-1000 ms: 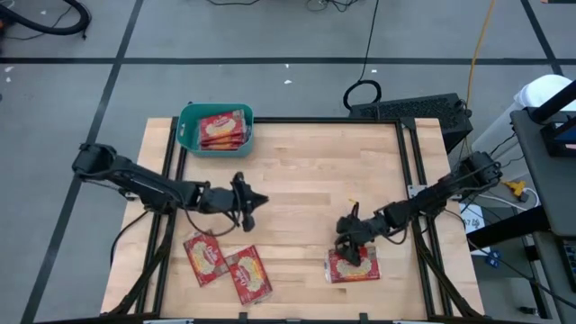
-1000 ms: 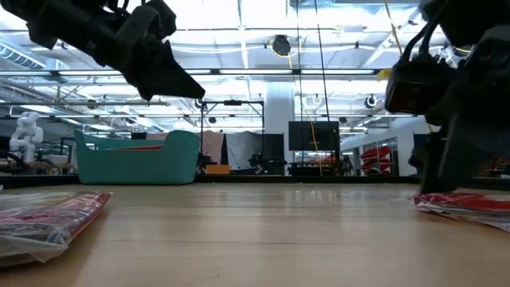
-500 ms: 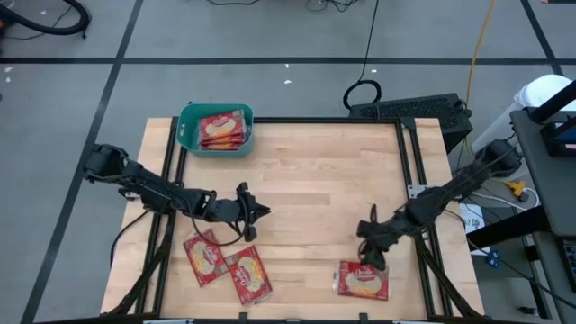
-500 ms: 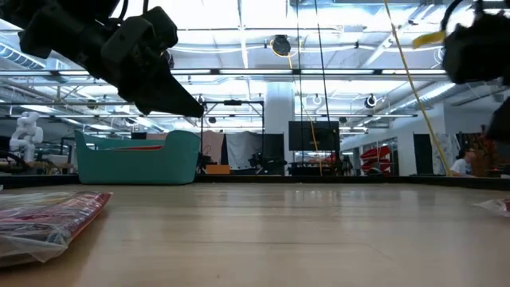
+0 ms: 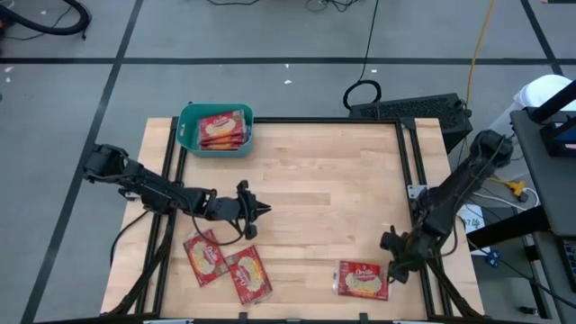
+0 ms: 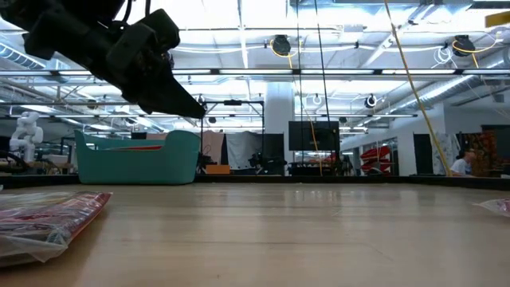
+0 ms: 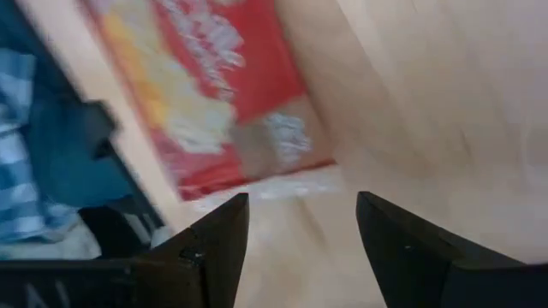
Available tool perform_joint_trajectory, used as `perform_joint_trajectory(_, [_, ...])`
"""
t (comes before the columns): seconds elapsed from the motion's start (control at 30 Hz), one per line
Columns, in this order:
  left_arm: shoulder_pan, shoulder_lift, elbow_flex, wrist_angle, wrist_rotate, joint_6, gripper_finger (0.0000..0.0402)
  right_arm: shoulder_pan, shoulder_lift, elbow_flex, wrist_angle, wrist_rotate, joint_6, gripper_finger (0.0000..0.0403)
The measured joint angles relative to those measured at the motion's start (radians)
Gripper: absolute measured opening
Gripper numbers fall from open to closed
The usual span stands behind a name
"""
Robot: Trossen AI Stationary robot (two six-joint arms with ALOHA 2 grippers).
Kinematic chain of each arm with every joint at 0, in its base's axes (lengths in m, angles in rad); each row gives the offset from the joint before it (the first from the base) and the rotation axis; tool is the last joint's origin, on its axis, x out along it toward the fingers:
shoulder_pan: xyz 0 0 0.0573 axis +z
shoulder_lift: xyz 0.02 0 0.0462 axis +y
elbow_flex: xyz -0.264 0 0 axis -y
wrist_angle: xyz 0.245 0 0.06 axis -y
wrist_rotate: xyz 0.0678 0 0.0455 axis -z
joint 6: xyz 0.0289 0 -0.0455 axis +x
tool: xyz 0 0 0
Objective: Sort popcorn bags into baskets
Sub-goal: Put the red popcorn bag into the green bin
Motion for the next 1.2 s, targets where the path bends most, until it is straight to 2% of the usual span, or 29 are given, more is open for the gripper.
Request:
perform_joint_trajectory(0.2, [0.023,0.000,0.000,0.000,0.000,0.000,0.0040,0.024,0.107,0.001,0.134,0.026,0.072,0.0210])
perform_joint_trajectory(0.53, [0.028,0.000,0.000,0.000,0.000,0.001,0.0040,-0.005,0.239,0.002,0.217,0.062,0.124,0.0202])
perform_joint_trajectory(0.67, [0.028,0.000,0.000,0.000,0.000,0.004,0.0040,-0.028,0.269,0.002,0.255,0.072,0.155,0.0156])
perform_joint_trajectory(0.8, [0.028,0.000,0.000,0.000,0.000,0.005,0.0040,-0.031,0.286,0.002,0.262,0.086,0.154,0.0071])
perform_joint_trajectory(0.9, [0.028,0.000,0.000,0.000,0.000,0.002,0.0040,-0.031,0.286,-0.001,0.290,0.180,0.136,0.0013])
perform_joint_trajectory(1.07, [0.028,0.000,0.000,0.011,0.000,-0.017,0.0040,-0.047,0.280,-0.002,0.346,0.423,0.063,0.0009])
perform_joint_trajectory(1.2, [0.028,-0.001,0.001,0.073,0.000,-0.024,0.0041,-0.091,0.266,-0.003,0.377,0.560,-0.034,0.0002])
